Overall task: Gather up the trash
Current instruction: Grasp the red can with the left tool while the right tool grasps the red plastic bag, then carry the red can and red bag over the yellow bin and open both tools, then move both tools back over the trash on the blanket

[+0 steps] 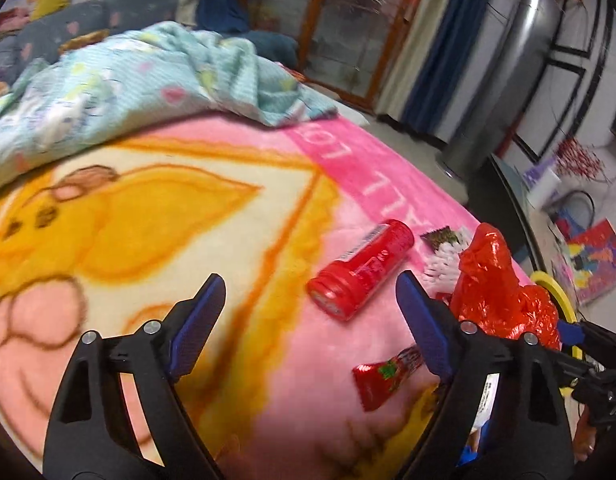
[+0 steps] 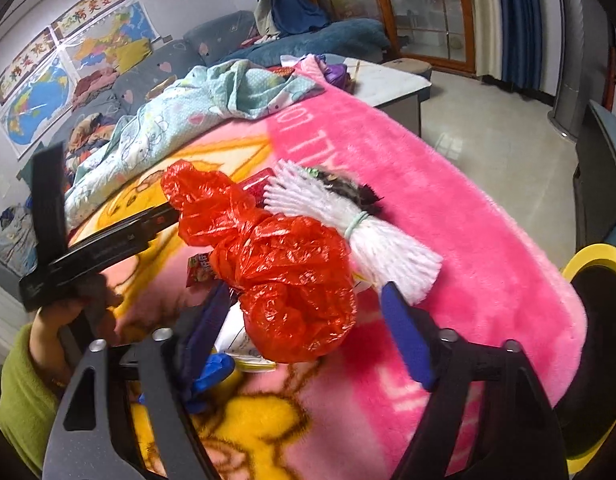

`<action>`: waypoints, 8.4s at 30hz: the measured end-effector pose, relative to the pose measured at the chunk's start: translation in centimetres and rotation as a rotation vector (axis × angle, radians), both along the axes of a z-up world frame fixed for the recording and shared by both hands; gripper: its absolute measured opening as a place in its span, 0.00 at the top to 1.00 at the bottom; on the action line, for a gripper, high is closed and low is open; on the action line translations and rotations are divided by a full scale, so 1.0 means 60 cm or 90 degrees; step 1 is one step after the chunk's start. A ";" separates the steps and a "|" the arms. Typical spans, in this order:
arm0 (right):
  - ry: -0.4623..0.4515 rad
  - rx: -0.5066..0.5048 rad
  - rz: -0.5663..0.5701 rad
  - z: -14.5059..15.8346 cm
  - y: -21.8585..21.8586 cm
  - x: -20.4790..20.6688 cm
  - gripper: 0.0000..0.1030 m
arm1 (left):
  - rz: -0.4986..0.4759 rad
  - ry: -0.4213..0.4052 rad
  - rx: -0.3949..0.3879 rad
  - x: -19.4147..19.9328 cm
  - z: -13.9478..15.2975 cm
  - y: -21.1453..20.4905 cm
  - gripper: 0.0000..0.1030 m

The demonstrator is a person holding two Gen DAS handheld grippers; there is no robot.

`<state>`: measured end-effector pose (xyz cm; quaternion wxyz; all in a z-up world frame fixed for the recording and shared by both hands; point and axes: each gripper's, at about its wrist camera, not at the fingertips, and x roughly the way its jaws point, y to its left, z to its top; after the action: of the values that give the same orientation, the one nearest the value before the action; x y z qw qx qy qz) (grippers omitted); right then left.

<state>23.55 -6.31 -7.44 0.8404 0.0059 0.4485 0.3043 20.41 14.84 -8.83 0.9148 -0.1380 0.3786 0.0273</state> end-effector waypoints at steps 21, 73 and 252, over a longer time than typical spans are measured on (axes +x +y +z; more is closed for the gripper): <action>0.045 0.034 0.018 -0.003 -0.024 -0.010 0.80 | -0.082 0.047 -0.011 0.060 -0.040 -0.025 0.51; -0.012 0.069 0.029 0.075 -0.036 -0.054 0.82 | 0.036 -0.073 -0.050 -0.129 0.060 0.006 0.73; -0.120 -0.027 -0.188 0.067 -0.216 -0.079 0.23 | -0.034 -0.181 0.005 -0.168 0.120 -0.181 0.11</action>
<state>18.81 -19.27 -3.45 0.9142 0.0253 0.3684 0.1672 10.32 4.00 -1.60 0.9602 -0.1268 0.2486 -0.0154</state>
